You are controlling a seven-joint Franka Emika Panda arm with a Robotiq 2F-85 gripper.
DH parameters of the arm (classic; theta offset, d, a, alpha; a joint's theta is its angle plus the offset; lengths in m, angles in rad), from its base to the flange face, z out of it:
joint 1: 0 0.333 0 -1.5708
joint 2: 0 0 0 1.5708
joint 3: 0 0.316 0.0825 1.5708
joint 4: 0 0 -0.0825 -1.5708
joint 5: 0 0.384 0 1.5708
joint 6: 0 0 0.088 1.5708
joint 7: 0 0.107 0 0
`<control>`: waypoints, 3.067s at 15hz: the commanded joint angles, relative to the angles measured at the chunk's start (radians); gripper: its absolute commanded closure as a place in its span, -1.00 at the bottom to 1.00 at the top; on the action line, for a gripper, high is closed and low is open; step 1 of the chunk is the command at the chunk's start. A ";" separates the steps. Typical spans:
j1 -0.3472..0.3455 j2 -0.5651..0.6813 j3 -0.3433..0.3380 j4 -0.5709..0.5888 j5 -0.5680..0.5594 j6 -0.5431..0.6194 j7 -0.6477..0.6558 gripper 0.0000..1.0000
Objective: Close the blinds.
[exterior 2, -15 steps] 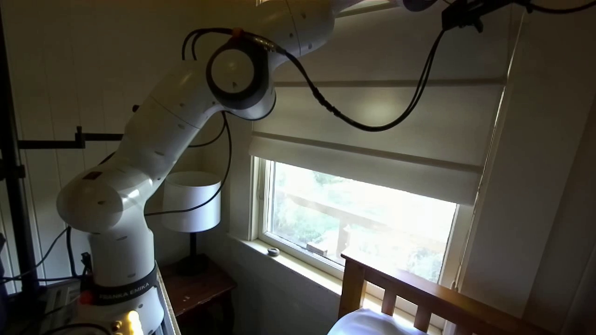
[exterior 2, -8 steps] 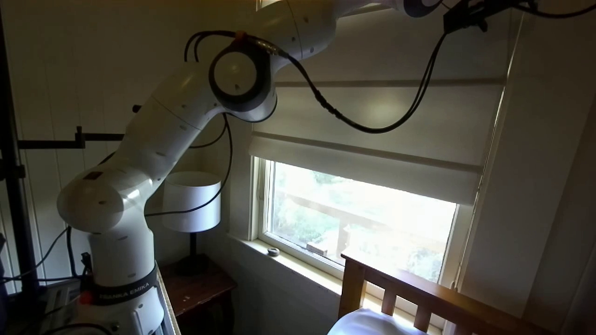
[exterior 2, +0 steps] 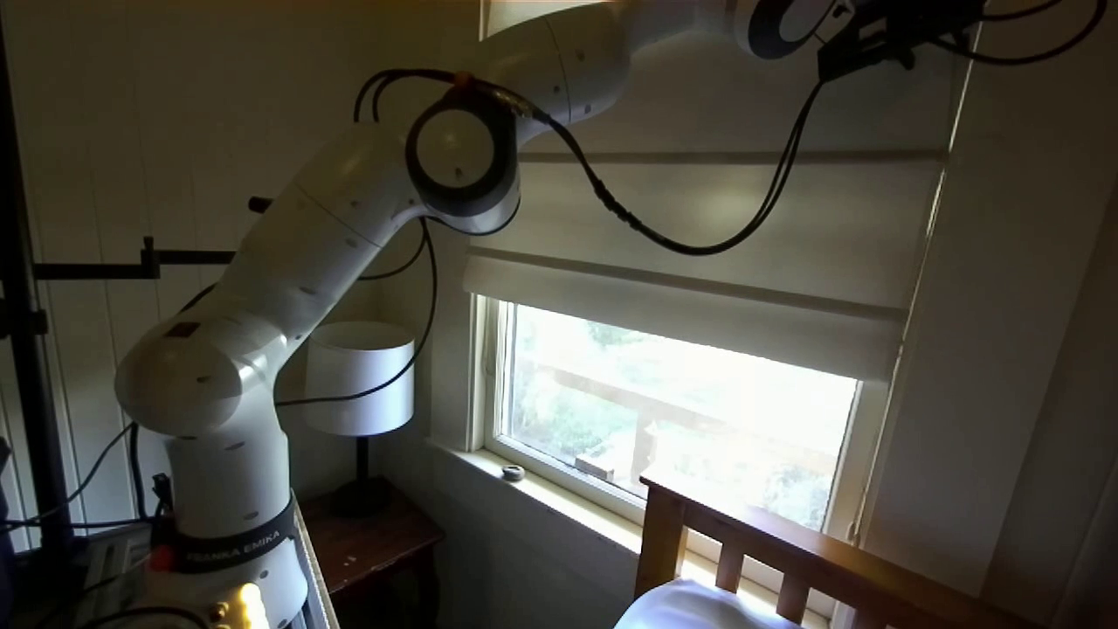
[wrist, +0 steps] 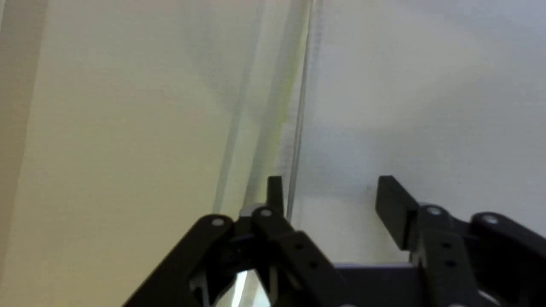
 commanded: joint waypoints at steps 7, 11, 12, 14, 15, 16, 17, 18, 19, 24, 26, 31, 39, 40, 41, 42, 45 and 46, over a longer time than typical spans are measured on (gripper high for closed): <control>0.038 -0.046 -0.144 -0.040 -0.114 -0.029 0.147 1.00; -0.011 -0.139 -0.211 -0.079 -0.148 -0.239 0.109 0.99; -0.021 -0.159 -0.224 -0.084 -0.146 -0.293 0.100 0.99; -0.040 -0.212 -0.218 -0.102 -0.122 -0.409 0.055 0.99; -0.046 -0.235 -0.210 -0.112 -0.110 -0.455 0.040 0.99; -0.046 -0.256 -0.200 -0.123 -0.096 -0.497 0.032 0.99; -0.042 -0.280 -0.192 -0.138 -0.084 -0.533 0.021 0.99; -0.036 -0.301 -0.185 -0.156 -0.077 -0.556 0.018 0.99; -0.029 -0.318 -0.178 -0.175 -0.069 -0.569 0.019 0.99; 0.043 -0.373 -0.106 -0.301 -0.012 -0.588 0.013 0.99; 0.078 -0.395 -0.068 -0.358 0.025 -0.579 0.000 0.99; 0.126 -0.494 -0.014 -0.529 0.099 -0.588 -0.012 0.99; 0.127 -0.668 -0.020 -0.756 0.058 -0.605 -0.050 0.99; 0.128 -0.679 -0.015 -0.785 0.072 -0.596 -0.060 0.99; 0.129 -0.692 -0.011 -0.813 0.086 -0.591 -0.069 0.99; 0.131 -0.705 -0.007 -0.842 0.091 -0.590 -0.073 0.99; 0.116 -0.646 -0.018 -0.725 0.100 -0.531 -0.025 0.97; 0.115 -0.655 -0.019 -0.750 0.099 -0.531 -0.025 0.97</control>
